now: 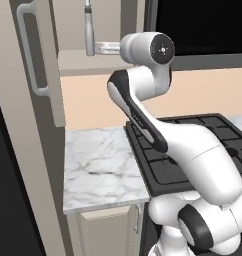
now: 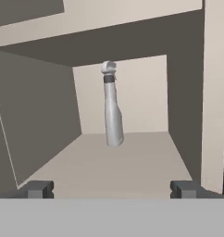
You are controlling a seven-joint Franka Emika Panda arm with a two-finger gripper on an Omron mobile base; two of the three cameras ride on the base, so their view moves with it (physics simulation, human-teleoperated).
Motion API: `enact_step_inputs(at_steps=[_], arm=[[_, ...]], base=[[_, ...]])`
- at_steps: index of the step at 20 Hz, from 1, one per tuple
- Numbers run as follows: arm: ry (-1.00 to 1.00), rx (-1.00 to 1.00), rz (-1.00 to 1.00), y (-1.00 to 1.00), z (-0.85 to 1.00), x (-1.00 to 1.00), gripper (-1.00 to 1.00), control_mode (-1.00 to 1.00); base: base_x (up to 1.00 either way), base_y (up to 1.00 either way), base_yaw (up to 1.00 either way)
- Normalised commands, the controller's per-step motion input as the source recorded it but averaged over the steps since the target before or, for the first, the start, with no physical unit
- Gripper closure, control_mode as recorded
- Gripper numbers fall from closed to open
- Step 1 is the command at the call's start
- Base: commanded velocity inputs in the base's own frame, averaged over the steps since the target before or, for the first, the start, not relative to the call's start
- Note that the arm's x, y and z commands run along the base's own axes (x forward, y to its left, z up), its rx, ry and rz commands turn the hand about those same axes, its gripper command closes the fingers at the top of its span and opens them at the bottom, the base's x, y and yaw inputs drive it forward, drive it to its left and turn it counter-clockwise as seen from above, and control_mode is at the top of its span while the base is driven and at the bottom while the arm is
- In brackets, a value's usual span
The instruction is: Move the cutting board and knife to the sink. Then move spray from the cabinet to the counter.
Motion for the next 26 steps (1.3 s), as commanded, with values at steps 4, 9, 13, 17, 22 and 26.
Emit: enact_step_inputs(at_steps=[4,9,13,17,22,26], arm=[[0.0,0.0,0.0,0.01,0.03,0.39,-1.0,-1.0],[0.0,0.0,-0.02,0.09,0.03,0.32,-1.0,-1.0],[0.0,0.0,-0.09,0.2,0.05,0.26,-1.0,-1.0],[0.01,-0.01,-0.08,0.17,0.07,0.31,-1.0,-1.0],[0.01,-0.03,-0.1,0.26,0.05,0.27,-1.0,-1.0],[0.0,-0.04,-0.09,0.35,0.03,0.24,-1.0,-1.0]], base=[[0.0,0.0,0.0],[0.0,0.0,0.0],[0.0,0.0,0.0],[0.0,0.0,0.0],[0.0,0.0,0.0],[0.0,0.0,0.0]])
